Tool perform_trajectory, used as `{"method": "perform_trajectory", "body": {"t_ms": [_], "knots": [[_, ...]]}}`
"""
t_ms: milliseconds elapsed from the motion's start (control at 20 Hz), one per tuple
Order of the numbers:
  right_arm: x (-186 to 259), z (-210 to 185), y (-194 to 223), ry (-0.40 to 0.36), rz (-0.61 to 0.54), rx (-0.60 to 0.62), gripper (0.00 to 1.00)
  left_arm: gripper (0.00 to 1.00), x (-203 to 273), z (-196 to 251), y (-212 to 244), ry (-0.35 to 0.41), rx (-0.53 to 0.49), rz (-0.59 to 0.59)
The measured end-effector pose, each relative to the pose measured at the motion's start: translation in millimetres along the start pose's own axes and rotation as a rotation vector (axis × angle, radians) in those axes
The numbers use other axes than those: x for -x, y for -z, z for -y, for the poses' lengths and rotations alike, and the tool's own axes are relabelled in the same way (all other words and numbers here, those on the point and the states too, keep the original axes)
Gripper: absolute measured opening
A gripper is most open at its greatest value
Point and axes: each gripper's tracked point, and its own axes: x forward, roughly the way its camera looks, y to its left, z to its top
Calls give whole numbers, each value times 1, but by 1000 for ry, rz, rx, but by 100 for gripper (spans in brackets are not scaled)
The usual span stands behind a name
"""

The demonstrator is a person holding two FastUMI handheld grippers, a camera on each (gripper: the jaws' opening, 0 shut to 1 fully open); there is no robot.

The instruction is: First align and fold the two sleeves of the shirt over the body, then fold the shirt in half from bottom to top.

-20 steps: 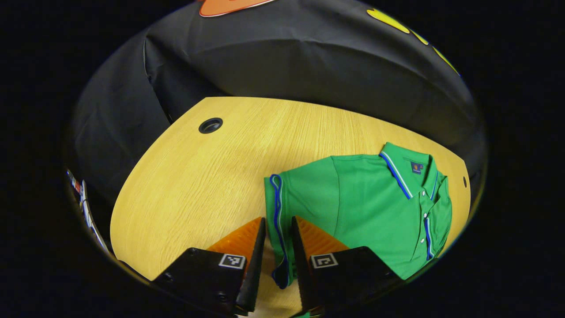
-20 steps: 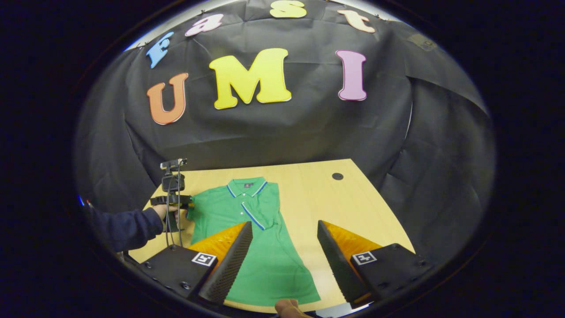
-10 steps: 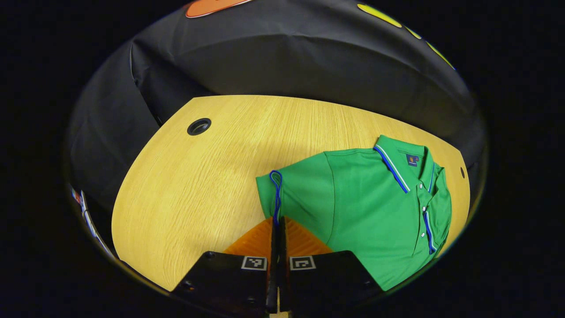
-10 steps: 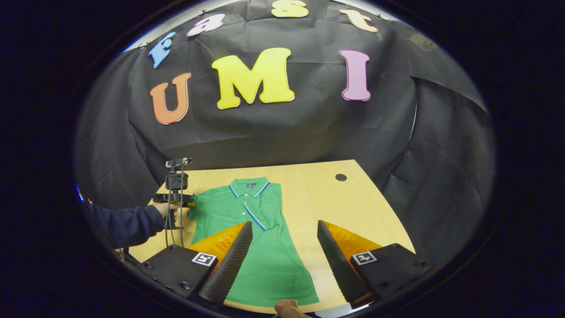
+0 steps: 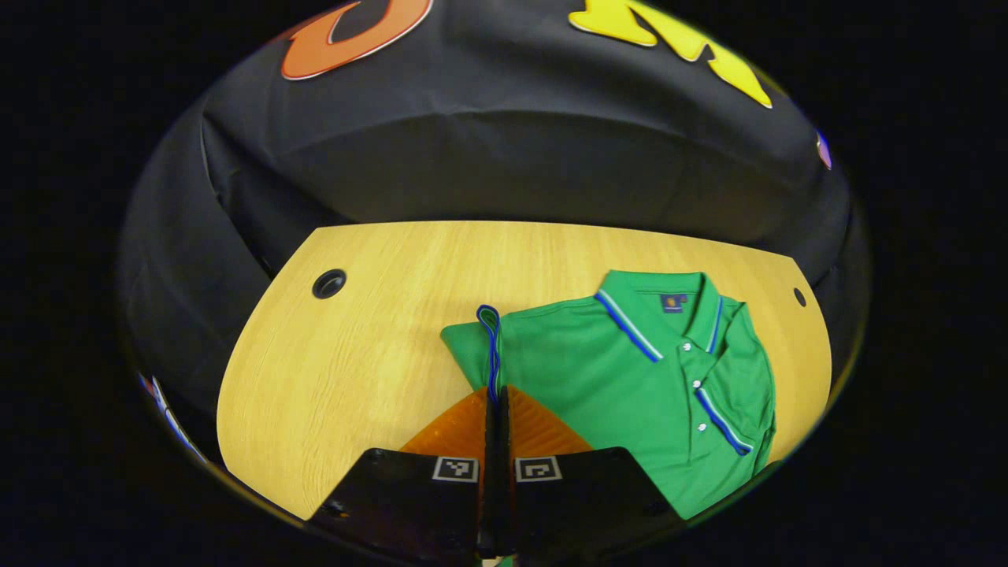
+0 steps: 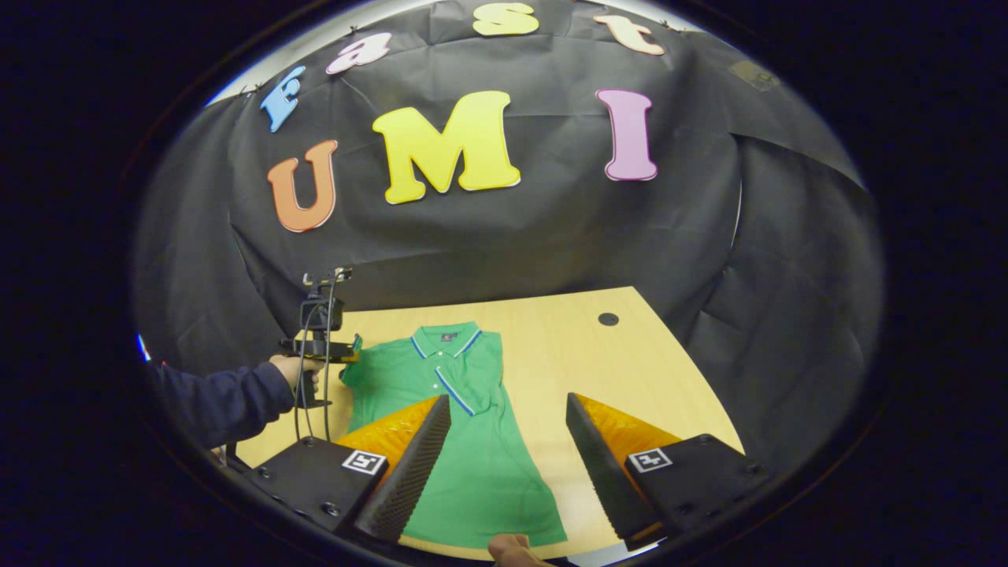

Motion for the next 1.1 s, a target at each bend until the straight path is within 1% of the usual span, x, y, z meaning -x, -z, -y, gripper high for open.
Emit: {"method": "perform_trajectory", "body": {"t_ms": [150, 200, 250, 400, 450, 500, 550, 700, 800, 850, 900, 950, 1000, 1050, 1100], "knots": [[2, 7, 2, 3, -1, 1, 95, 4, 4, 39, -4, 46, -58, 7], [4, 11, 4, 7, -2, 0, 93, 4, 5, 53, -5, 62, -76, 9], [4, 14, 5, 10, -3, -3, 96, 4, 4, 67, -3, 77, -93, 7], [5, 26, 11, 28, -16, -15, 96, 4, -1, 105, 2, 110, -155, 0], [4, 30, 14, 35, -23, -21, 93, 4, -4, 115, 5, 112, -179, -3], [4, 34, 17, 39, -30, -28, 96, 4, -7, 122, 8, 113, -203, -10], [4, 38, 19, 44, -36, -33, 96, 4, -7, 130, 15, 130, -218, -24], [4, 48, 26, 56, -45, -50, 95, 4, -8, 144, 23, 139, -230, -58], [3, 55, 30, 61, -53, -64, 95, 5, -7, 157, 29, 187, -217, -99], [2, 58, 31, 64, -54, -71, 95, 11, -4, 160, 30, 199, -210, -124], [2, 62, 32, 69, -56, -76, 95, 12, -1, 163, 29, 204, -207, -135], [2, 64, 33, 69, -60, -81, 95, 21, 4, 162, 23, 199, -207, -131], [2, 64, 35, 68, -65, -85, 95, 34, 9, 162, 15, 198, -202, -124], [0, 65, 37, 66, -71, -87, 95, 48, 18, 161, 25, 193, -192, -114], [0, 65, 39, 61, -75, -85, 95, 65, 18, 167, 26, 196, -173, -99]]}}
